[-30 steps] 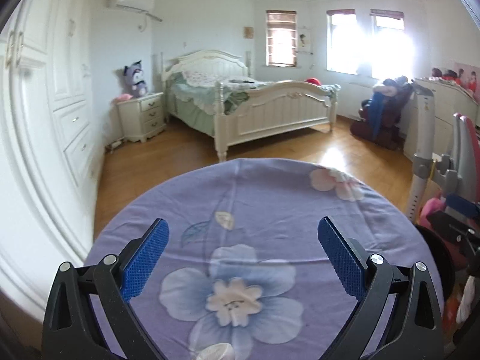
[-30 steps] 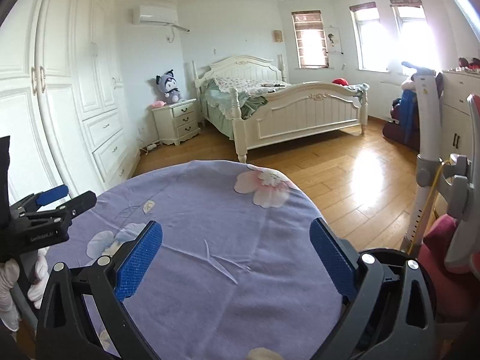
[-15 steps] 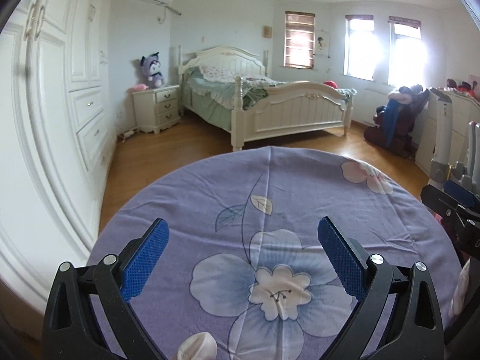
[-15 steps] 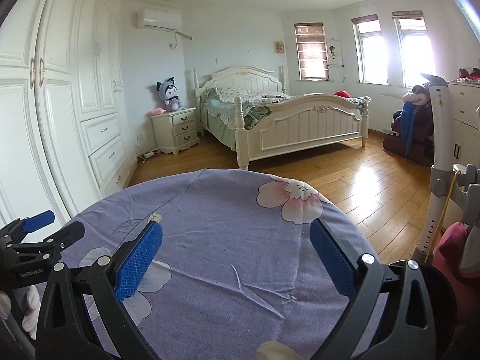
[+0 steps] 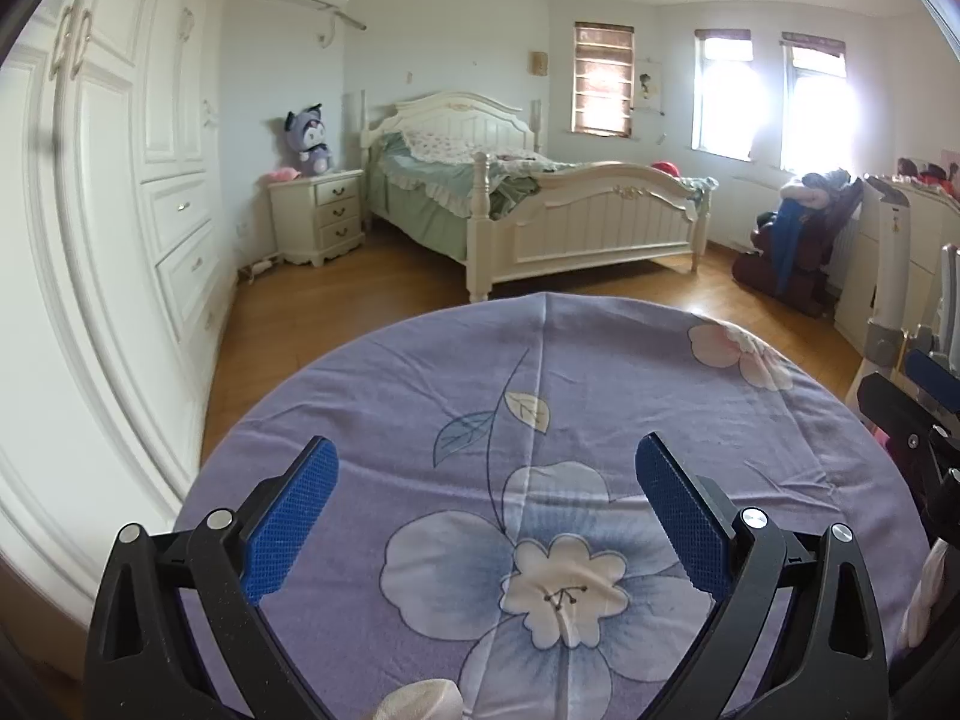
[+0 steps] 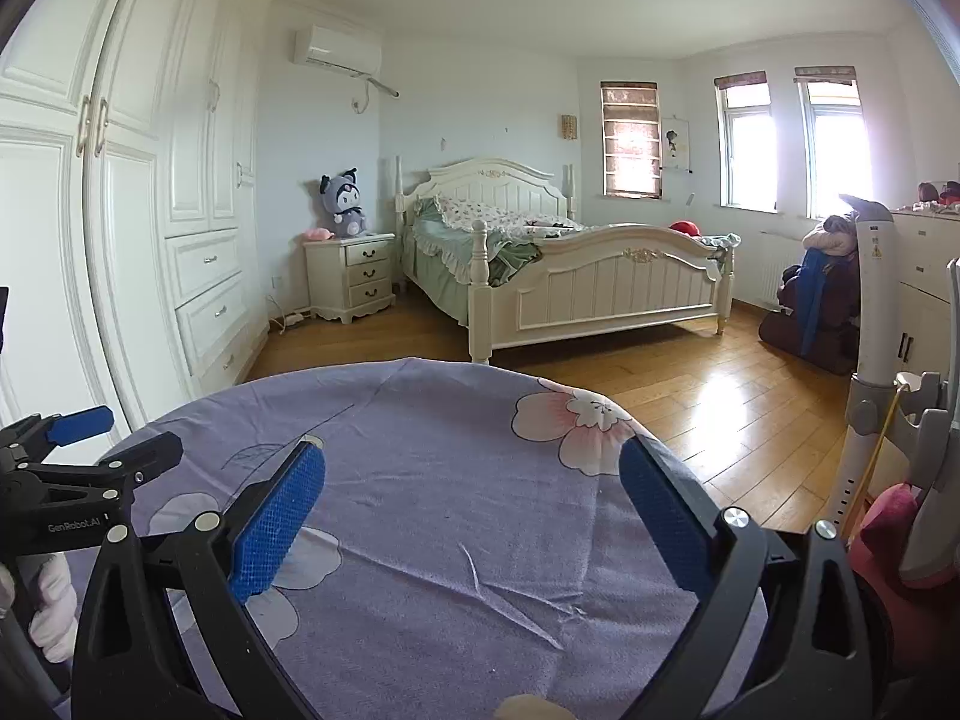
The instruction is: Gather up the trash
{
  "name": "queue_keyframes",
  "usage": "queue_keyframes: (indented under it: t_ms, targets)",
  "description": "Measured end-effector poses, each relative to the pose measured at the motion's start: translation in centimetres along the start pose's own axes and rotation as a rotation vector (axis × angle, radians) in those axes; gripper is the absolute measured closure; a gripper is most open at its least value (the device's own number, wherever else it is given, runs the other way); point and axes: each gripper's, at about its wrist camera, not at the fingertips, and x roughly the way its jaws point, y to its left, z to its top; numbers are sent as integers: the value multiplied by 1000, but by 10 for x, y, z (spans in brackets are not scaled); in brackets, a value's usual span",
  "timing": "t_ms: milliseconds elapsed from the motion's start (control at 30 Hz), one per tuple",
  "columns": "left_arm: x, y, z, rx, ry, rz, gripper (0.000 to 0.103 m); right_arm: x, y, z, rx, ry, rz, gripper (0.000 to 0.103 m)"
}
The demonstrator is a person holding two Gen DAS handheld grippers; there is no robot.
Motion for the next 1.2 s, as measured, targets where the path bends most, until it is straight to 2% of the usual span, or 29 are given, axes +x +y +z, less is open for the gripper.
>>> queue_keyframes:
  t_ms: [1200]
  targets:
    - [2,-2,-2,16,6,-20,5,-2,-10,-4,55,-15,-25,5]
